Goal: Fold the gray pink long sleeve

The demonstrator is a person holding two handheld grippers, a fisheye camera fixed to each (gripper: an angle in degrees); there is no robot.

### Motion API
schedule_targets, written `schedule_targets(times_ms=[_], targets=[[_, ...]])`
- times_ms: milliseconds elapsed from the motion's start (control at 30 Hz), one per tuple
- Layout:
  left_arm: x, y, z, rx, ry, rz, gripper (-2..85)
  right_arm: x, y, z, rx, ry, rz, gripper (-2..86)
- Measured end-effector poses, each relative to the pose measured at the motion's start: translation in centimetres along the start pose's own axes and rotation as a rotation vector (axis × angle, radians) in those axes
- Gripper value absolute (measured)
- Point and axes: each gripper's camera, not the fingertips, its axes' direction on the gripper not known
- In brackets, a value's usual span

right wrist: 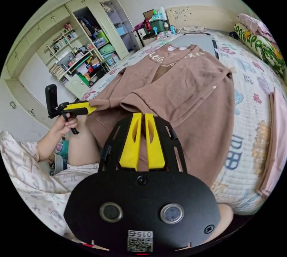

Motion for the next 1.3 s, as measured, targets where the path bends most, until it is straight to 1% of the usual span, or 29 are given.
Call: schedule_targets(times_ms=[33,100,133,167,200,233,267,300,333,367,400,433,467,500,567,600,633,667,733,867,933,1000,1067,1133,1200,1300], targets=[[-1.8,-1.8,-2.2,0.0,0.002,0.034,1.3,1.9,-2.2,-2.9,0.017,0.018,-0.011,1.7],[-6.2,-5.4,-7.3,0.046,-0.088,0.026,1.5,5.8,-6.4,-9.2,0.092,0.17,0.005,1.7],[-10.1,-8.0,-12.1,0.144,-0.195,-0.034,1.8,8.9,-9.6,-14.4,0.18,0.349,0.049,2.0],[-14.3,-9.9,-17.5,0.299,-0.336,-0.153,2.1,12.5,-12.3,-20.1,0.294,0.523,0.168,2.5],[-16.4,-10.1,-20.3,0.403,-0.4,-0.247,2.5,14.2,-13.2,-22.8,0.354,0.584,0.242,2.8],[-19.5,-8.8,-25.5,0.632,-0.461,-0.429,3.2,16.7,-13.7,-27.4,0.479,0.695,0.407,3.3],[-20.8,-6.4,-29.0,0.83,-0.48,-0.551,5.7,17.7,-13.1,-30.6,0.597,0.712,0.533,3.7],[-21.0,-5.0,-30.1,0.91,-0.47,-0.599,6.9,17.7,-12.5,-31.7,0.654,0.675,0.534,4.6],[-21.0,-2.4,-30.9,1.018,-0.421,-0.629,8.9,17.1,-11.4,-32.3,0.712,0.573,0.462,6.3],[-20.5,-0.5,-30.5,1.017,-0.383,-0.594,10.1,16.6,-10.4,-31.5,0.68,0.481,0.384,7.1],[-20.3,0.3,-29.9,0.978,-0.372,-0.567,10.2,16.3,-10.0,-30.6,0.632,0.441,0.336,7.5],[-19.8,2.0,-27.9,0.876,-0.356,-0.511,10.3,16.0,-8.8,-28.3,0.519,0.38,0.257,7.8],[-19.5,4.1,-25.4,0.77,-0.33,-0.479,10.2,16.1,-7.2,-25.8,0.406,0.327,0.227,8.1],[-19.6,5.2,-24.0,0.716,-0.311,-0.483,10.2,16.4,-6.3,-24.5,0.354,0.296,0.231,8.2],[-20.3,10.0,-18.3,0.493,-0.219,-0.539,10.7,18.2,-2.6,-20.0,0.188,0.127,0.294,8.7],[-20.5,11.2,-17.0,0.446,-0.195,-0.562,10.9,18.6,-1.7,-19.1,0.153,0.087,0.316,8.9],[-20.7,13.2,-14.8,0.363,-0.153,-0.609,11.5,19.3,-0.2,-17.7,0.107,0.031,0.36,9.2],[-20.7,14.7,-13.0,0.288,-0.124,-0.641,11.9,19.7,0.9,-16.9,0.069,0.008,0.396,10.2],[-19.9,15.6,-11.3,0.202,-0.127,-0.643,12.3,19.8,1.8,-16.3,0.017,0.028,0.418,11.2],[-18.0,14.6,-7.5,-0.016,-0.134,-0.563,13.5,20.0,1.1,-16.5,-0.055,0.069,0.415,13.0],[-17.9,14.1,-6.3,-0.065,-0.124,-0.557,13.3,20.5,0.5,-16.2,-0.096,0.081,0.413,13.1],[-17.8,13.7,-5.9,-0.077,-0.148,-0.563,11.6,21.1,0.0,-15.6,-0.15,0.076,0.415,13.0],[-18.0,13.4,-5.4,-0.104,-0.157,-0.578,8.2,21.8,-0.4,-14.3,-0.23,0.033,0.397,12.0],[-18.1,13.4,-4.9,-0.119,-0.149,-0.588,5.7,22.4,-0.8,-13.7,-0.27,0.017,0.391,11.0],[-17.9,13.4,-5.1,-0.105,-0.172,-0.596,1.6,23.1,-1.1,-13.9,-0.268,0.009,0.388,9.7],[-16.7,13.5,-5.9,-0.071,-0.205,-0.573,-0.1,24.8,-1.1,-14.0,-0.263,-0.017,0.422,6.1]])
